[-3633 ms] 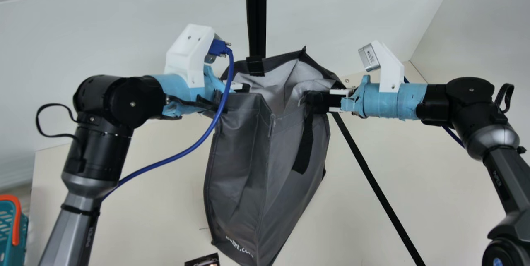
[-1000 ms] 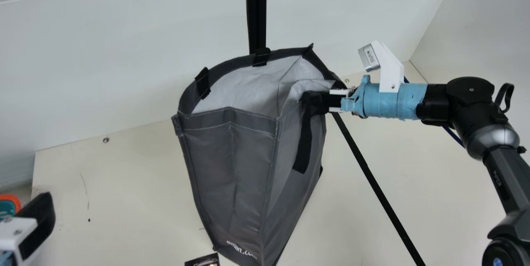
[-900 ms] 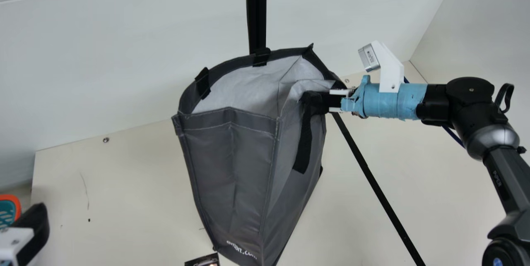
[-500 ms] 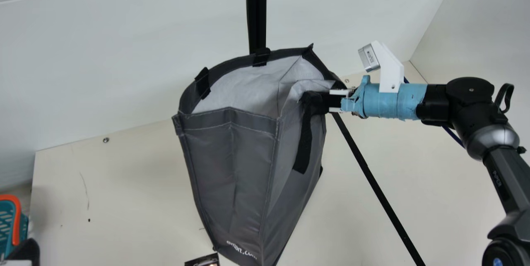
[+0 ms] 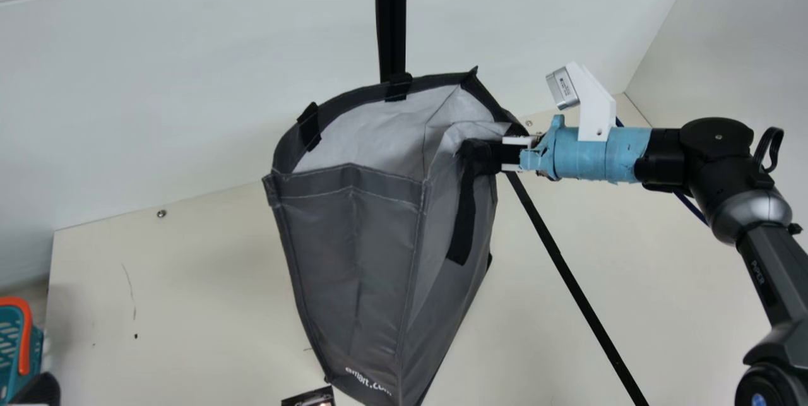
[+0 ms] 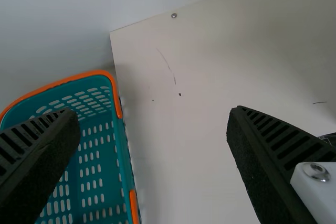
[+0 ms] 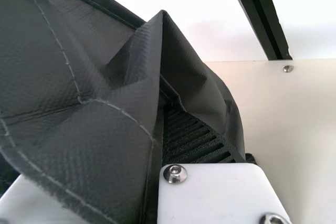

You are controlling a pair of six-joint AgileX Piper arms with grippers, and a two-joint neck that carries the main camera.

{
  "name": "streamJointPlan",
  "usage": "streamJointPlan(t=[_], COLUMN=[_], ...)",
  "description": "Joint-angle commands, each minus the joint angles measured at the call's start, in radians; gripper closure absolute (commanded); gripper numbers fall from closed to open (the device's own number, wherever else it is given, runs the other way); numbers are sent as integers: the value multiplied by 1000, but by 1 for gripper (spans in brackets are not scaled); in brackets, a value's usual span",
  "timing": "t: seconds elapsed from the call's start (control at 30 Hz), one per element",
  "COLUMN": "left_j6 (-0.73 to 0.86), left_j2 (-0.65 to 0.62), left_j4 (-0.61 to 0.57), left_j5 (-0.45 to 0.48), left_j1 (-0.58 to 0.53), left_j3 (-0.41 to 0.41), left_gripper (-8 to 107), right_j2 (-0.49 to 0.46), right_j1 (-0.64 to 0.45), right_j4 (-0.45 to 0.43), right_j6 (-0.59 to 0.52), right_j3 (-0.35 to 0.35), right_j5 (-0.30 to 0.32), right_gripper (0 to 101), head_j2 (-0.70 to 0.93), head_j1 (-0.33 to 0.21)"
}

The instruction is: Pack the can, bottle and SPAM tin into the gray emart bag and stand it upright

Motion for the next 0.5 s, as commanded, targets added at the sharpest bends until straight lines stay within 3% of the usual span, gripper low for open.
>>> streamJointPlan(t=[0.0,0.47], left_j6=[0,0], left_j2=[0,0], left_j4=[0,0], left_j5=[0,0], left_j1=[0,0], left_j3=[0,0], left_gripper=[9,9], right_j2=[-16,-17], right_j1=[-4,-108], right_j4=[-8,-150], right_j6=[4,-32], right_j3=[-5,-121], right_j5=[4,-32], right_gripper=[101,101], head_j2=[-1,-1], head_j1=[-23,-23])
